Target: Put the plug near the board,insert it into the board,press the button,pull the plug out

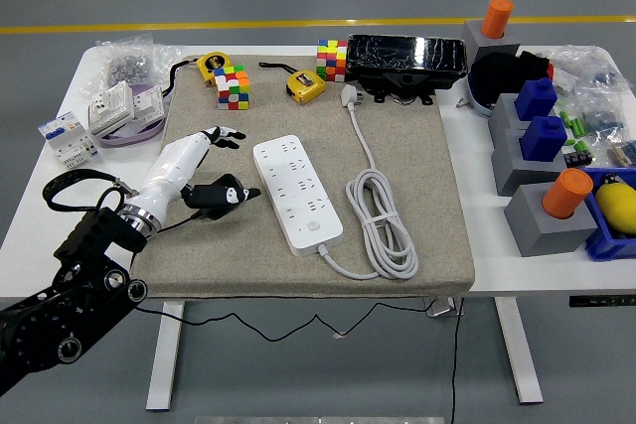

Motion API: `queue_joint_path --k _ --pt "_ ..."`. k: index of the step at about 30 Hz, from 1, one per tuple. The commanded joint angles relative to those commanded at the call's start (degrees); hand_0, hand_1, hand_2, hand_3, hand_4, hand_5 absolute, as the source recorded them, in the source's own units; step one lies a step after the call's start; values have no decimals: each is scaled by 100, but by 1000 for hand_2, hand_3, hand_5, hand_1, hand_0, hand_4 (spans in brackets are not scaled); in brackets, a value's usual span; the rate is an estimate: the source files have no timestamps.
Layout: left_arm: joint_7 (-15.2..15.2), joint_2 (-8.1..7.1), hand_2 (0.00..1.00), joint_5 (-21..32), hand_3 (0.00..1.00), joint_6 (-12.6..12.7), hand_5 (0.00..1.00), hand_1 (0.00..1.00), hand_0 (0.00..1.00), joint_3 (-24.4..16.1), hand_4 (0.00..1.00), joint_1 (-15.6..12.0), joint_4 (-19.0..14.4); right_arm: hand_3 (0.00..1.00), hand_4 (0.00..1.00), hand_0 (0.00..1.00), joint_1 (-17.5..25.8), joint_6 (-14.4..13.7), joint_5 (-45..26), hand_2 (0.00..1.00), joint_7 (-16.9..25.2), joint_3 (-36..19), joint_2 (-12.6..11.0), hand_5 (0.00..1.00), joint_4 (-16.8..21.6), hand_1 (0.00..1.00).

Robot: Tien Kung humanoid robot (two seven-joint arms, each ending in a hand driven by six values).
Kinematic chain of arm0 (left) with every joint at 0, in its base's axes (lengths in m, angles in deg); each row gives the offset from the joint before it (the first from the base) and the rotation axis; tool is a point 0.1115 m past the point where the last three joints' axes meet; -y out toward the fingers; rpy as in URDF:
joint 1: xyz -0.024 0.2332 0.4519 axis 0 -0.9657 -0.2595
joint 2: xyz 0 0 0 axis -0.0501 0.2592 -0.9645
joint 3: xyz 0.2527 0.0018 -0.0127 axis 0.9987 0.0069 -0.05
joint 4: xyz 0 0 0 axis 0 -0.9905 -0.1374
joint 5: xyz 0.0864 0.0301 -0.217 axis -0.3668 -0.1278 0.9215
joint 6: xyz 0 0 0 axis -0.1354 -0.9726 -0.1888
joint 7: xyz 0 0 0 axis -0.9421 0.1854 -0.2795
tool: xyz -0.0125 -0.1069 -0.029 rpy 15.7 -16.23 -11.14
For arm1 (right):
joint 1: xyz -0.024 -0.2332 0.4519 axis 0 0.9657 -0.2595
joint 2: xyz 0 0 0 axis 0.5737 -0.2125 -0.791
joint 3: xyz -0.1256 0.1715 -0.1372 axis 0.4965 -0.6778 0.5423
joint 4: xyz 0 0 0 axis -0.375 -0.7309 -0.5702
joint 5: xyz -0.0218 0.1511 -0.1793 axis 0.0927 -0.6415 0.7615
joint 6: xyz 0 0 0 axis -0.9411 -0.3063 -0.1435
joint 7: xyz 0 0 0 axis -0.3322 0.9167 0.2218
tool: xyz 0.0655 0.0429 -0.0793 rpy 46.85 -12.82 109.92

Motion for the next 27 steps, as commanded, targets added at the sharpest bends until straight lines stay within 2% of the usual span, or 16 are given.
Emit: queue_joint_path --k 3,4,14,27 --pt "23 10 628 -29 712 67 309 655 707 63 998 16 85 543 888 531 6 1 0 619 -2 3 6 413 -9 633" --pt "29 13 584 -28 626 101 268 633 664 95 998 25 125 542 888 532 6 1 0 619 -2 3 9 413 -10 633" --pt "-214 80 567 -166 606 254 237 624 655 264 998 96 465 543 888 532 -8 -9 17 619 3 -12 0 413 21 633" --pt "-480 170 563 -188 601 213 210 606 646 341 998 171 788 543 888 531 1 -1 7 618 -3 12 1 412 18 633"
